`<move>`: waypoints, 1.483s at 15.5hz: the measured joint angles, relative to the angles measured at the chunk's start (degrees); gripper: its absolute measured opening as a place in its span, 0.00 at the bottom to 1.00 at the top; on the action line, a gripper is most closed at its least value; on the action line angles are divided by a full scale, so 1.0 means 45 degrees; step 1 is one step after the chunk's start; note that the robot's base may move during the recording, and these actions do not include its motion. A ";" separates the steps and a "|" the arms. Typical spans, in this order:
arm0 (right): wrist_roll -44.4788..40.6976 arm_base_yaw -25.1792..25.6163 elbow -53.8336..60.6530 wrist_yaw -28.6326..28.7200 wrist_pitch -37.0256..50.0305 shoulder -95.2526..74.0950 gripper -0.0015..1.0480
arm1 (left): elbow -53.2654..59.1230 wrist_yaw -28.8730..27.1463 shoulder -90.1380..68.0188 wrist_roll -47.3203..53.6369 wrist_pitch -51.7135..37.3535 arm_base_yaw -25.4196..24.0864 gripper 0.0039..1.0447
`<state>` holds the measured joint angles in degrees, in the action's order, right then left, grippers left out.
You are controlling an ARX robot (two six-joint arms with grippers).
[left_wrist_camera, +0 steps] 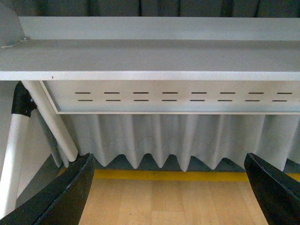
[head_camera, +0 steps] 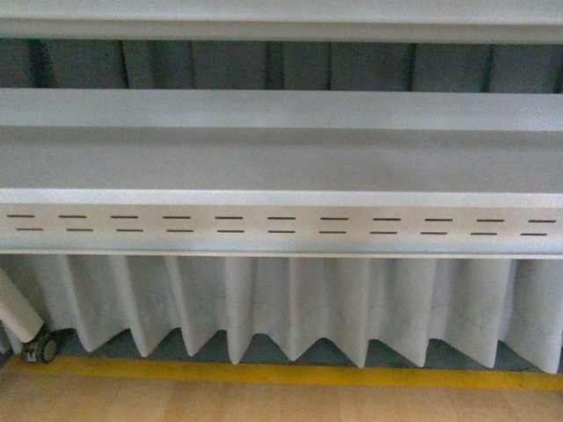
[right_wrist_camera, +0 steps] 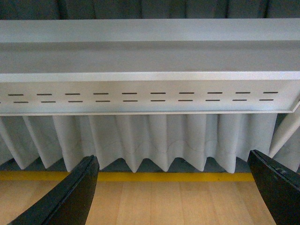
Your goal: Wind up and store yellow beetle toy
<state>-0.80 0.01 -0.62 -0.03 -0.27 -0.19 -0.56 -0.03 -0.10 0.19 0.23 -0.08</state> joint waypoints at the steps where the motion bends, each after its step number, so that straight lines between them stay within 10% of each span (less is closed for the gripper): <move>1: -0.0005 0.0000 0.0000 0.0000 0.0000 0.0000 0.94 | 0.0000 0.0000 0.0000 0.0000 0.0005 0.0000 0.94; 23: -0.0005 0.0000 0.0000 0.0000 0.0000 0.0000 0.94 | 0.0000 0.0000 0.0000 0.0000 0.0005 0.0000 0.94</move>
<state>-0.82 0.01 -0.62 -0.03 -0.27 -0.19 -0.56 -0.03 -0.10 0.19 0.25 -0.08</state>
